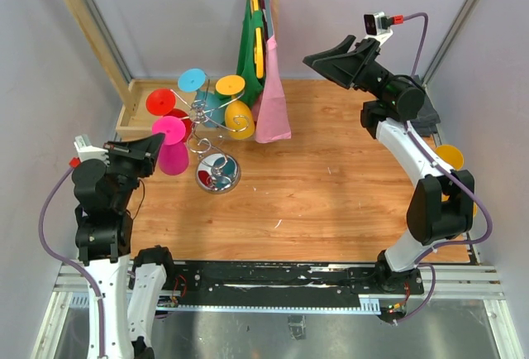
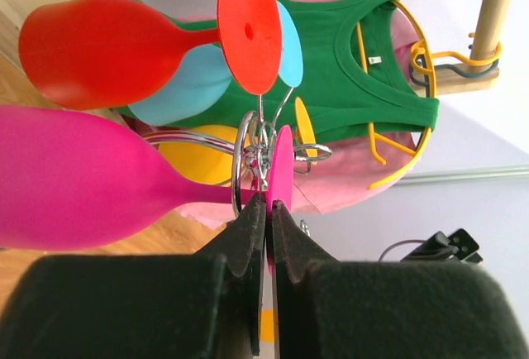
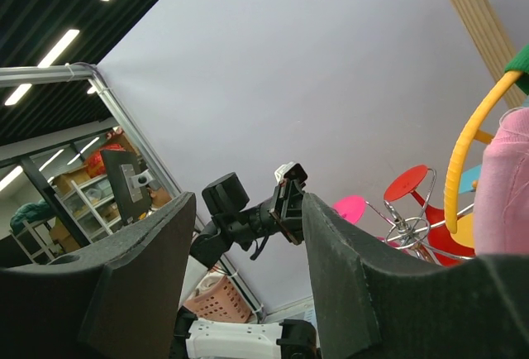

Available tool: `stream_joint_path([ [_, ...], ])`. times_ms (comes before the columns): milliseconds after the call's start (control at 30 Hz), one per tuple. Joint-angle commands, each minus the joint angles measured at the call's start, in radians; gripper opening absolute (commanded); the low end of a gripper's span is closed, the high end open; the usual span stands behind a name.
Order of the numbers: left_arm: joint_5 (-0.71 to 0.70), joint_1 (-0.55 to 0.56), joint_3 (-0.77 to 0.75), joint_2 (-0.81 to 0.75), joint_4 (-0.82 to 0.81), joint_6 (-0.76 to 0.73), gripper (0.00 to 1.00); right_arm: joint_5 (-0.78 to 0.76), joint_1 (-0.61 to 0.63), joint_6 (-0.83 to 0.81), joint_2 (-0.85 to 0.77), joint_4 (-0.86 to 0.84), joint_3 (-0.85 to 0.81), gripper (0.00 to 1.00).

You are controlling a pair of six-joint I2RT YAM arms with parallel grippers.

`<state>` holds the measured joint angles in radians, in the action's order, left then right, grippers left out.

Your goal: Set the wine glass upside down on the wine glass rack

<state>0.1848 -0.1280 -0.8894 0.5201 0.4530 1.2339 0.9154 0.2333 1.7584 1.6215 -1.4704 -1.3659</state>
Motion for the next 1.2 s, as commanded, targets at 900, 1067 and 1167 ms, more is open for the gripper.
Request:
stream_joint_path([
  [900,0.052,-0.002,-0.229,-0.141,0.338,-0.123,0.55,0.001,-0.010,-0.001,0.005,-0.053,-0.001,0.58],
  [1067,0.056,-0.002,-0.376,-0.042,0.314,-0.272,0.55,0.053,-0.015,-0.092,-0.013,0.091,0.007,0.59],
  [1167,0.083,-0.002,-0.441,0.059,0.242,-0.327,0.55,0.077,-0.015,-0.245,-0.053,0.304,0.023,0.59],
])
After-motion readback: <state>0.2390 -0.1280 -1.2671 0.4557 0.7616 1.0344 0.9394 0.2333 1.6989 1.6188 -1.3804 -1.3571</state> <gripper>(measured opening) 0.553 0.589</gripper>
